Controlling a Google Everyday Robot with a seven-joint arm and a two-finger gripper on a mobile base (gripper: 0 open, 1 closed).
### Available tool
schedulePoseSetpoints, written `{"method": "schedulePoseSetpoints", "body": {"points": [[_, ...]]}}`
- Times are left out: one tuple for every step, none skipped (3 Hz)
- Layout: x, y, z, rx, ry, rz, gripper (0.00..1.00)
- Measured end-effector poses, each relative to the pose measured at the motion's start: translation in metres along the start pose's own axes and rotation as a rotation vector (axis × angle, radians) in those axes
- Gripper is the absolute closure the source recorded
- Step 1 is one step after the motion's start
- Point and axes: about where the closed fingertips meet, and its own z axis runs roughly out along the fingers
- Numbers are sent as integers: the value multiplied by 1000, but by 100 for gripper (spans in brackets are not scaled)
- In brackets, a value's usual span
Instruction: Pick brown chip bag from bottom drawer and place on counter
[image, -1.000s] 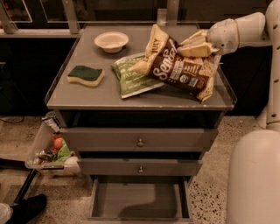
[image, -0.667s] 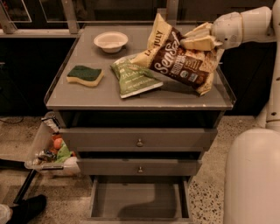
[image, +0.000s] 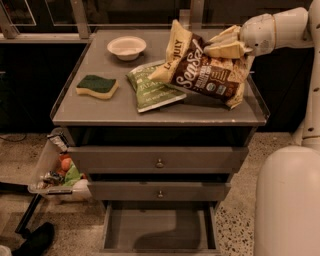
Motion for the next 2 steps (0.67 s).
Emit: {"method": "schedulePoseSetpoints", "body": {"points": [[0, 0, 0, 0, 0, 0, 11], [0, 0, 0, 0, 0, 0, 0]]}}
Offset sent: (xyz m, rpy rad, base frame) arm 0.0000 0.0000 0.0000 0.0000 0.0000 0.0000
